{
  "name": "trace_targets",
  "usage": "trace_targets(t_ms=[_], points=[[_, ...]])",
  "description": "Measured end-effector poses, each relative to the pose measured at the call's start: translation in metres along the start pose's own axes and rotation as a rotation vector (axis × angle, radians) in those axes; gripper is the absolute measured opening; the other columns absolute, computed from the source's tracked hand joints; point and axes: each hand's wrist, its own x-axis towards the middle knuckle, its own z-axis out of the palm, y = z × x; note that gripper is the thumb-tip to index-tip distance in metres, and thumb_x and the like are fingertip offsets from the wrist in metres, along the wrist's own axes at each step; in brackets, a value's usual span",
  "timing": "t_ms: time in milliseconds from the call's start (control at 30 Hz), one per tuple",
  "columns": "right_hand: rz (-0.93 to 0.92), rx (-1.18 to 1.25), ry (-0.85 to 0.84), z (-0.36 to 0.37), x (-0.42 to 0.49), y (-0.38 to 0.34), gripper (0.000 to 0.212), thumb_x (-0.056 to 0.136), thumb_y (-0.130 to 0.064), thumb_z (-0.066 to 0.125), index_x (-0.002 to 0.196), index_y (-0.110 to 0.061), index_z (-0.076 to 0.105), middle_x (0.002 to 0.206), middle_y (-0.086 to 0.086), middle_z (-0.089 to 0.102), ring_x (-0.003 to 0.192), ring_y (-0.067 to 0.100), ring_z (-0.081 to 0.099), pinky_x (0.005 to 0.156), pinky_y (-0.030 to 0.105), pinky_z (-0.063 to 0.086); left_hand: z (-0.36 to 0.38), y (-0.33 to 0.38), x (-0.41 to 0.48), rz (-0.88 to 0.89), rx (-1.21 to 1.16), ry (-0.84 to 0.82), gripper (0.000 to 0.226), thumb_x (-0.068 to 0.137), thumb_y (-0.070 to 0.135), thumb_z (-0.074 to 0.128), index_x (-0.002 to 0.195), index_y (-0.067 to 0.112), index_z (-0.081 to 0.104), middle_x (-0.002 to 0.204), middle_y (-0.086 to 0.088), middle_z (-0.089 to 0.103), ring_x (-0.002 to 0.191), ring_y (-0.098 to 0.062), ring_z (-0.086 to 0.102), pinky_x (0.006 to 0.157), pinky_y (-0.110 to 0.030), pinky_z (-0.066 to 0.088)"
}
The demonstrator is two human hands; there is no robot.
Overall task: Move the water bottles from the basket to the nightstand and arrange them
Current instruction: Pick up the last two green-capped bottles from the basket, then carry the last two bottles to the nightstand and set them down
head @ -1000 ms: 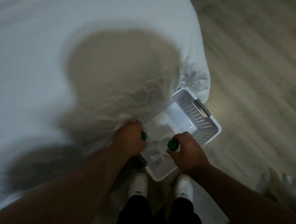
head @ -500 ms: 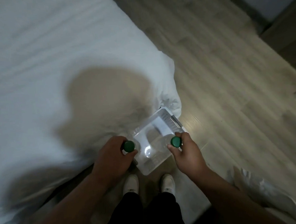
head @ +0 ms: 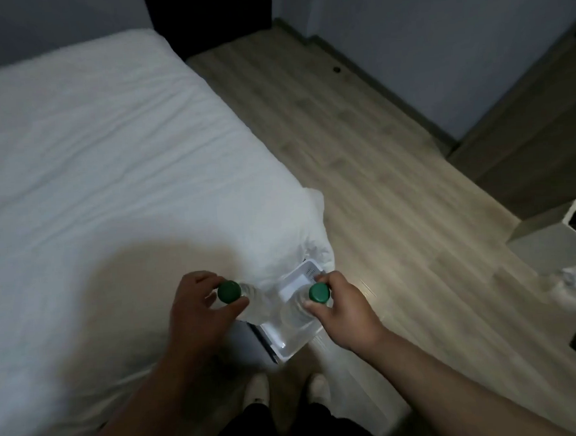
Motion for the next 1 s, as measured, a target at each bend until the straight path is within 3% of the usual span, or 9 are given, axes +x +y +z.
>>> trace_targets(t_ms=[67,133,200,267,400,500,600,767,1000], points=[[-0.044,0.014,0.027,-0.007,-0.008,-0.016,0.032,0.08,-0.035,0.071,0.104,-0.026,0.052,0.103,-0.009,0.061,0.093,0.008,0.056,0.075,0.018,0.039,-0.018,0.013,-0.01,-0.043,-0.062,0.039,0.044,0.061,0.005,0.09,0.089,0.029,0.065,0.099,0.004,0.066,0.097,-0.028,0.067,0.086,-0.036,0.058],[-0.077,0.091,0.061,-0.012,-0.015,-0.034,0.025,0.079,-0.03,0.073,0.096,-0.029,0.054,0.097,-0.013,0.064,0.088,0.002,0.058,0.073,0.015,0.04,-0.037,0.025,-0.02,0.003,-0.009,0.059,0.04,0.055,0.03,0.089,0.087,0.039,0.068,0.092,0.011,0.072,0.092,-0.02,0.07,0.088,-0.041,0.057],[-0.11,0.179,0.074,-0.018,-0.019,-0.052,0.021,0.079,-0.026,0.074,0.09,-0.03,0.057,0.089,-0.013,0.066,0.083,0.0,0.061,0.073,0.016,0.042,-0.055,0.04,-0.031,0.049,0.043,0.111,0.029,0.051,0.052,0.073,0.08,0.051,0.068,0.085,0.03,0.07,0.087,-0.001,0.067,0.085,-0.028,0.052],[-0.176,0.23,0.059,-0.024,-0.02,-0.072,0.019,0.079,-0.021,0.074,0.086,-0.029,0.059,0.082,-0.008,0.066,0.079,0.002,0.061,0.069,0.014,0.043,-0.07,0.058,-0.039,0.057,0.055,0.19,0.029,0.054,0.055,0.068,0.082,0.061,0.064,0.087,0.04,0.066,0.086,0.008,0.064,0.08,-0.021,0.049],[-0.341,0.282,-0.045,-0.041,-0.021,-0.106,0.014,0.079,-0.014,0.073,0.084,-0.022,0.063,0.078,-0.003,0.067,0.078,0.008,0.062,0.069,0.018,0.046,-0.092,0.081,-0.059,0.079,0.045,0.308,0.023,0.064,0.045,0.07,0.085,0.036,0.069,0.076,0.013,0.071,0.073,-0.009,0.066,0.07,-0.03,0.052],[-0.444,0.277,-0.148,-0.055,-0.02,-0.127,0.011,0.079,-0.014,0.074,0.082,-0.022,0.066,0.081,-0.007,0.068,0.076,0.008,0.063,0.069,0.02,0.048,-0.098,0.1,-0.081,0.063,0.042,0.421,0.014,0.068,0.031,0.072,0.073,0.019,0.068,0.066,0.003,0.065,0.063,-0.009,0.059,0.062,-0.025,0.046],[-0.54,0.259,-0.222,-0.064,-0.026,-0.144,0.012,0.078,-0.014,0.074,0.079,-0.023,0.067,0.08,-0.009,0.068,0.073,0.005,0.063,0.065,0.015,0.046,-0.098,0.116,-0.106,0.009,-0.012,0.539,0.008,0.072,0.018,0.075,0.07,0.017,0.068,0.063,0.002,0.062,0.06,-0.001,0.053,0.058,-0.015,0.043],[-0.679,0.27,-0.33,-0.065,-0.047,-0.166,0.01,0.078,-0.016,0.073,0.078,-0.025,0.067,0.078,-0.012,0.068,0.073,0.002,0.061,0.064,0.011,0.044,-0.099,0.13,-0.148,-0.048,-0.057,0.765,0.008,0.072,0.024,0.07,0.079,0.02,0.068,0.07,-0.003,0.063,0.065,-0.005,0.053,0.064,-0.025,0.045],[-0.909,0.178,-0.572,-0.04,-0.087,-0.192,0.01,0.08,-0.017,0.072,0.077,-0.024,0.065,0.08,-0.01,0.068,0.078,0.005,0.063,0.07,0.019,0.045,-0.102,0.133,-0.235,-0.147,-0.03,1.08,0.01,0.077,0.014,0.075,0.074,0.017,0.066,0.066,0.005,0.059,0.067,-0.004,0.055,0.064,-0.024,0.044]])
